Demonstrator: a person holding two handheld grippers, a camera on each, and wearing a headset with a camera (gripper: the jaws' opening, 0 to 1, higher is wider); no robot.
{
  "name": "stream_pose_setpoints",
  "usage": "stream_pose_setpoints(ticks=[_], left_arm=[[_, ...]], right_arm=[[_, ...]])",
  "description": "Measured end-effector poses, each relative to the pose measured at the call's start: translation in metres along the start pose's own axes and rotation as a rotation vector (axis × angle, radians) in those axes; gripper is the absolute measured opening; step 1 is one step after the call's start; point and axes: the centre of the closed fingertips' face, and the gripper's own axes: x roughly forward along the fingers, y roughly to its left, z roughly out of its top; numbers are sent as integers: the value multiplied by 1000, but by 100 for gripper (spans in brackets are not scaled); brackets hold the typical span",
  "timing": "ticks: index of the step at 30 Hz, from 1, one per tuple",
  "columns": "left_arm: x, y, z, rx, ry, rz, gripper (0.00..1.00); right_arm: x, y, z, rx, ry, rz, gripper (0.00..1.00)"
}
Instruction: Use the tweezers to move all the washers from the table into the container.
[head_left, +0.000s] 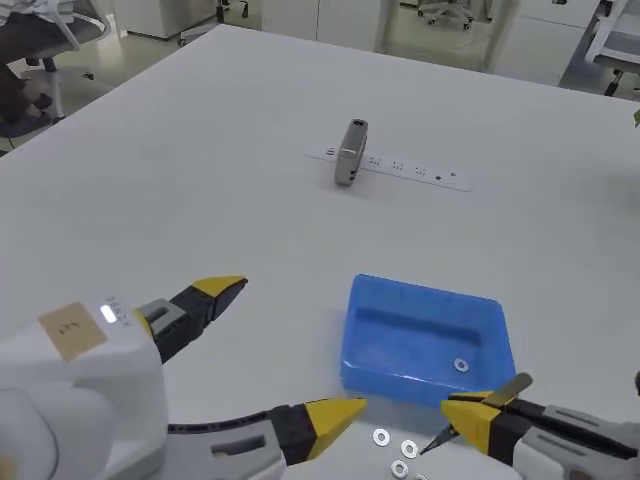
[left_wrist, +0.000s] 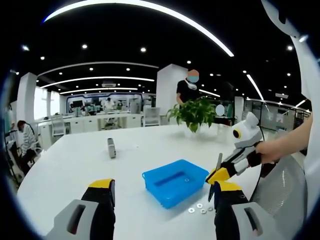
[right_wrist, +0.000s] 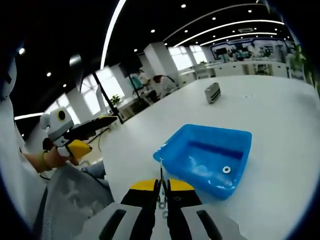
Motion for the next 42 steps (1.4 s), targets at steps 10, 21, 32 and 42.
stream_pose_setpoints(ticks=[10,21,32,42], left_arm=[[0,0,-1,8,8,-2,81],[0,0,-3,16,15,0,80],[1,-1,-4,24,22,-7,80],[0,-1,-3,25,20,-4,79]], right_arm=[[5,1,-18,8,40,-5,4],[11,18,-26,-221,93,22,4],[16,33,-32,-417,131,29,3],[14,10,-23,-104,53,-30,2]])
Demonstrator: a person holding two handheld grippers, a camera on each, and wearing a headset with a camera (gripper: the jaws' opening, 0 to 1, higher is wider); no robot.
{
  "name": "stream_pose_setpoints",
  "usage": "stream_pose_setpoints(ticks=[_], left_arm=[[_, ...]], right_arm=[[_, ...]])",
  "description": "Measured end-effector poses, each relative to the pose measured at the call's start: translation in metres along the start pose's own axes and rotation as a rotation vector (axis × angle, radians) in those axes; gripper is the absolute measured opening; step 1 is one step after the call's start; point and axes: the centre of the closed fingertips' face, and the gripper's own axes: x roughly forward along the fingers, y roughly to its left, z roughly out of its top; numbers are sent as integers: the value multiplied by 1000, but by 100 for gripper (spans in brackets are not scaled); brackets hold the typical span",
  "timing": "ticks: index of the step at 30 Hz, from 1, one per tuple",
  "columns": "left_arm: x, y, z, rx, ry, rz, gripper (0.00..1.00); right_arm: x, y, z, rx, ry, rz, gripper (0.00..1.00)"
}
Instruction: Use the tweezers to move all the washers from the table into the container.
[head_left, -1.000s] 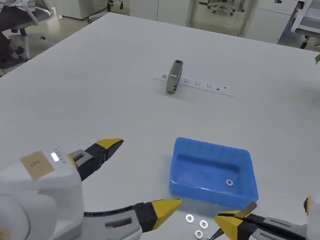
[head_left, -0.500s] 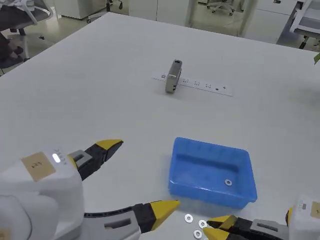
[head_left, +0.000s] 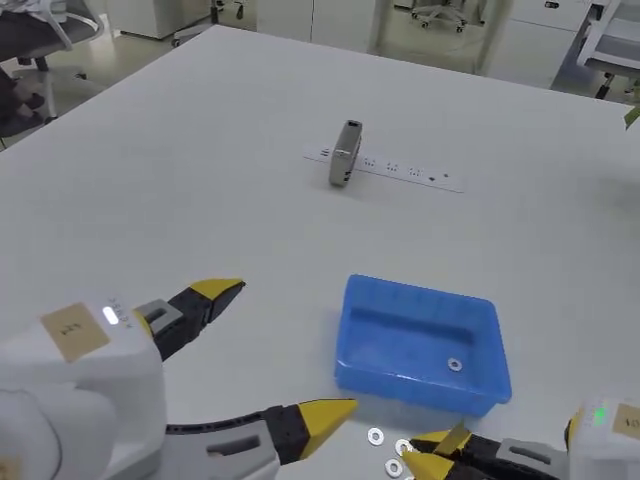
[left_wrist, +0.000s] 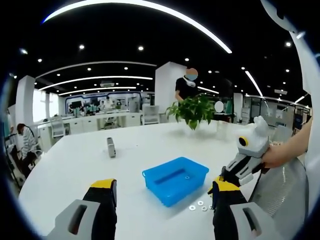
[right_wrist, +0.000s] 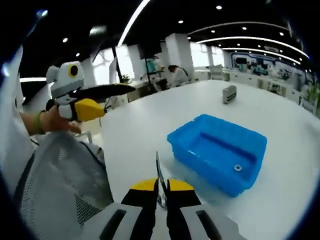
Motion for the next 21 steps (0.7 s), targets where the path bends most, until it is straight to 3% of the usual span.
stream_pose_setpoints(ticks=[2,4,8,10,15,21], left_arm=[[0,0,0,0,0,-1,79],[0,0,0,0,0,0,79],[-1,1,0,-3,-2,5,79],[-1,1,1,-6,-7,5,79],[-1,2,1,-8,-5,7,79],[-1,1,0,-7,-4,4,78]], right_arm=[[-2,-9,0,106,-27,-5,2],[-6,-11,6,157,-68,2,2],[-12,-10,13,196,-67,24,3],[-16,-11,19,205,-91,27,3],[-25,-11,39,280,-172,55,3],[-33,-13,62,362,-288,42,3]])
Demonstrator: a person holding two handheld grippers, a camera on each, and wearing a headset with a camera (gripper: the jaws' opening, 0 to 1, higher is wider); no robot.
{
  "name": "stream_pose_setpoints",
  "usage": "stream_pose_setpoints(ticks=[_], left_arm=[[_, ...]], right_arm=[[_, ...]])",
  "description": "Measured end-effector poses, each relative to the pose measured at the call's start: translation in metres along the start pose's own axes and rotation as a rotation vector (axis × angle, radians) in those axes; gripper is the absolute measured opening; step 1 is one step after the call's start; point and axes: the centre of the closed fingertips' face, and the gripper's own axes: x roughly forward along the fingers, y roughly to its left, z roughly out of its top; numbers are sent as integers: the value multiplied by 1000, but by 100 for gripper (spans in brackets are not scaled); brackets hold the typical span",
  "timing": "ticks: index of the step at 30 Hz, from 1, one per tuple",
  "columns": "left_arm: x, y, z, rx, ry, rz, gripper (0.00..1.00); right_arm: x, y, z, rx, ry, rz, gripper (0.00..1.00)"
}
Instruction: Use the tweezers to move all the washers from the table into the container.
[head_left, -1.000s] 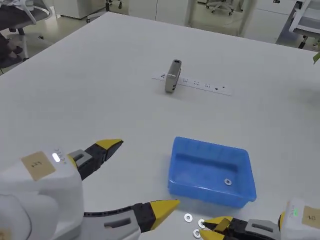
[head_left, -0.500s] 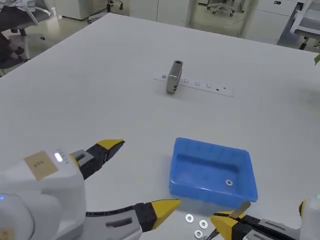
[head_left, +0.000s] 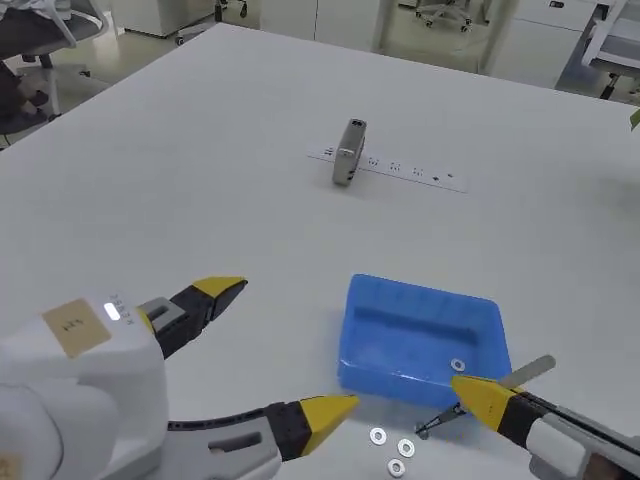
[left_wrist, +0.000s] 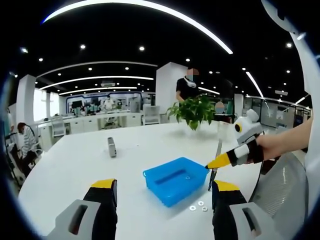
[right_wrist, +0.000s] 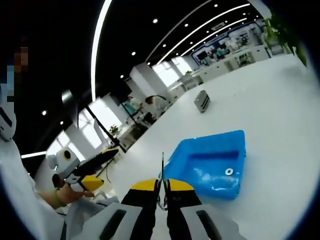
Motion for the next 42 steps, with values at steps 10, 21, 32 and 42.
stream_pose_setpoints(ticks=[10,21,32,42], left_arm=[[0,0,0,-3,-2,-4,77],[0,1,0,-3,-2,1,77],[-1,2,0,-4,-4,5,77],[-1,1,-1,-4,1,2,77]], right_arm=[[-7,-8,20,30,-93,-30,3],[1,-25,44,11,-146,-68,3],[26,-41,41,-247,-9,-121,3],[44,-62,34,-426,113,-144,3]])
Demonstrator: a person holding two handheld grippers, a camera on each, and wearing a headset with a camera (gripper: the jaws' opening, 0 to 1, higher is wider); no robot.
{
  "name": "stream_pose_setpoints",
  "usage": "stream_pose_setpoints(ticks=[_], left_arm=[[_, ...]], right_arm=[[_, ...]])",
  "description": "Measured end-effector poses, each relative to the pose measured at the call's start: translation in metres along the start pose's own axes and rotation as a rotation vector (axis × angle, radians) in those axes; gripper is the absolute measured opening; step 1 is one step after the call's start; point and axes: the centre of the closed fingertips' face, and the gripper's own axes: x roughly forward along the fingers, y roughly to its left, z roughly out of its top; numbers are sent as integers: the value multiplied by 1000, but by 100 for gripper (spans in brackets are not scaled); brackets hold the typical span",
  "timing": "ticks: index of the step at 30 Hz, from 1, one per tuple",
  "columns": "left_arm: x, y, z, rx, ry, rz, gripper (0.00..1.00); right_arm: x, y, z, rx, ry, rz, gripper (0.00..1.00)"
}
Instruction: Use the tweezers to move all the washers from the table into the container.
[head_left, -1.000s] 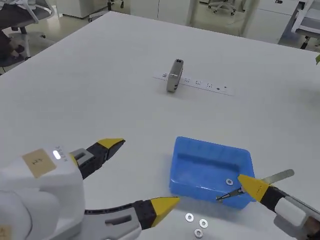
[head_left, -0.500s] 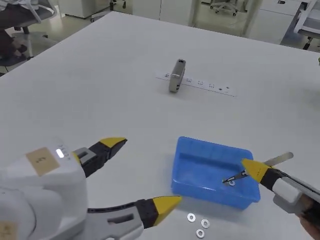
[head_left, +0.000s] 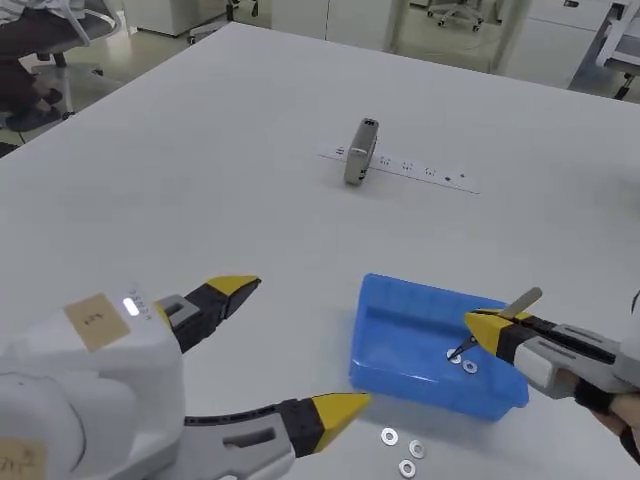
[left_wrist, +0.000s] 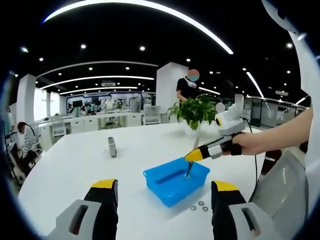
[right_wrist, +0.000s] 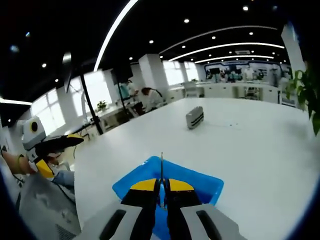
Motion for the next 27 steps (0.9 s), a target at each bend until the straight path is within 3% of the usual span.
stream_pose_setpoints(ticks=[12,27], left_arm=[[0,1,-1,-2,4,2,77],[0,0,-2,-3,5,-1,76]], right_arm=[[16,-11,-15,-59,70,24,3],[21,-14,-22,-70,96,22,3]])
